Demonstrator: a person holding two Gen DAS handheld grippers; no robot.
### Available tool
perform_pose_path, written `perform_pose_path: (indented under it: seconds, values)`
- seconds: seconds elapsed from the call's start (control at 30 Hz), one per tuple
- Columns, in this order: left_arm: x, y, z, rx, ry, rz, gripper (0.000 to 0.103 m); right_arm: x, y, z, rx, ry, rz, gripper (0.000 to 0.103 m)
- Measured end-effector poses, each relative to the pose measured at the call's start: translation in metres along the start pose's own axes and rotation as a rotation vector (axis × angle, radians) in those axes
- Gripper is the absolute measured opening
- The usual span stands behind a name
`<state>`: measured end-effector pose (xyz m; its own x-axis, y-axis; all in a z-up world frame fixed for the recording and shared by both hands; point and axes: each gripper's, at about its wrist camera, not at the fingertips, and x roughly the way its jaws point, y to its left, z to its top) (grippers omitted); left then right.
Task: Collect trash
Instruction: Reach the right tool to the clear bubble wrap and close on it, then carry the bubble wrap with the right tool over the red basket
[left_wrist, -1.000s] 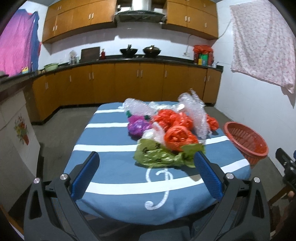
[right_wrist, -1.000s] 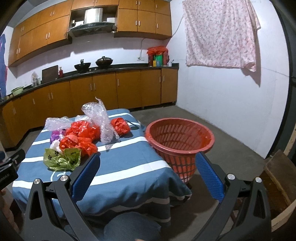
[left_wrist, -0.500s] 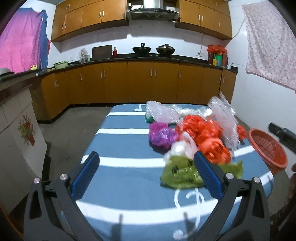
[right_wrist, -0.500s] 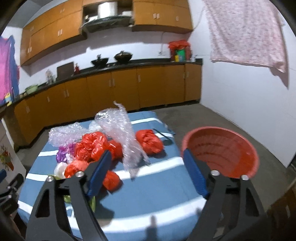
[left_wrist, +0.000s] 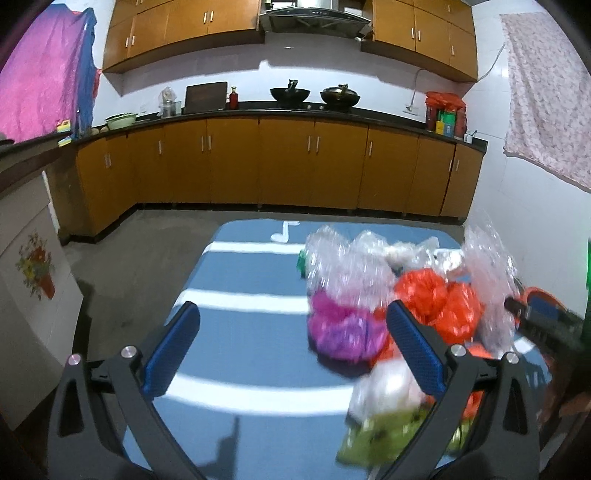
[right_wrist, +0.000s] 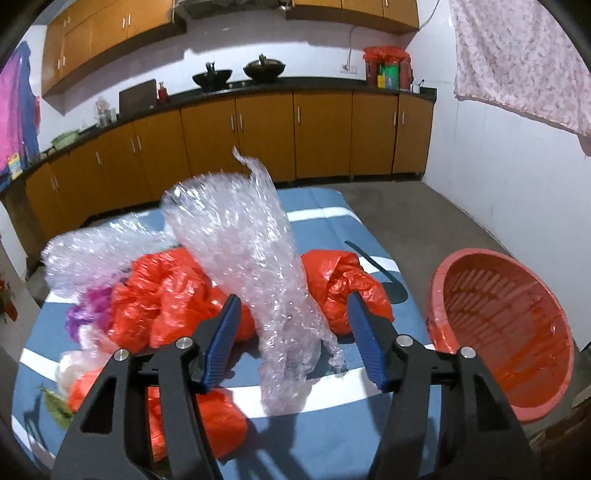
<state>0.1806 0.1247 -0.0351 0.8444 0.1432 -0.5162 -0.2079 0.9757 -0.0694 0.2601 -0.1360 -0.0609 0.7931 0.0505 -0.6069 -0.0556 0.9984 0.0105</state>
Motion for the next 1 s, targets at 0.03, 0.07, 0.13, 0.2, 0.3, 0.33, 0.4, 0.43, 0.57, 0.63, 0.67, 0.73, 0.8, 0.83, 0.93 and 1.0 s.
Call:
perform_pose_path:
  seconds: [0.03,0.07,0.13,0.2,0.3,0.33,0.4,0.43,0.57,0.63,0.67,0.73,0.8,0.83,0.93,1.0]
  values:
    - [0.005,-0.002,0.004,0.002,0.001,-0.006,0.097,0.002,0.001,-0.001,-0.003,0.006,0.000,0.056]
    - [0.014,-0.005,0.011,0.006,0.004,-0.013,0.096,0.005,0.001,-0.001,-0.007,0.015,0.000,0.054]
    - [0.030,-0.011,0.021,0.012,0.022,-0.024,0.092,0.011,0.004,-0.001,-0.015,0.029,0.003,0.048]
    - [0.049,-0.014,0.029,0.015,0.054,-0.034,0.084,0.015,0.005,-0.001,-0.019,0.039,0.005,0.039]
    - [0.072,-0.015,0.035,0.006,0.113,-0.051,0.077,0.020,0.005,-0.001,-0.009,0.051,0.013,0.027]
    - [0.078,-0.014,0.035,0.003,0.134,-0.061,0.073,0.020,0.004,-0.001,-0.002,0.059,0.023,0.022]
    - [0.089,-0.013,0.033,-0.003,0.172,-0.081,0.062,0.022,0.003,-0.002,0.004,0.064,0.030,0.019]
    - [0.093,-0.013,0.030,-0.005,0.192,-0.093,0.052,0.021,0.003,-0.002,0.007,0.063,0.034,0.016]
    - [0.099,-0.012,0.026,-0.014,0.223,-0.123,0.021,0.017,0.004,0.000,0.014,0.053,0.041,0.014]
    - [0.094,-0.014,0.026,0.000,0.205,-0.121,0.017,0.012,0.004,0.001,0.014,0.039,0.048,0.013]
    - [0.091,-0.015,0.027,0.008,0.196,-0.121,0.016,0.008,0.005,0.002,0.012,0.030,0.049,0.012]
    - [0.082,-0.017,0.028,0.023,0.173,-0.125,0.015,0.003,0.005,0.004,0.009,0.016,0.060,0.011]
    - [0.071,-0.018,0.031,0.032,0.145,-0.127,0.014,-0.004,0.004,0.006,0.006,0.002,0.067,0.011]
    - [0.065,-0.019,0.032,0.034,0.133,-0.128,0.014,-0.007,0.003,0.006,0.006,-0.004,0.070,0.011]
    - [0.050,-0.020,0.039,0.039,0.102,-0.132,0.014,-0.018,0.001,0.009,0.008,-0.026,0.080,0.011]
    - [0.037,-0.021,0.044,0.046,0.076,-0.136,0.014,-0.026,0.000,0.010,0.010,-0.039,0.085,0.011]
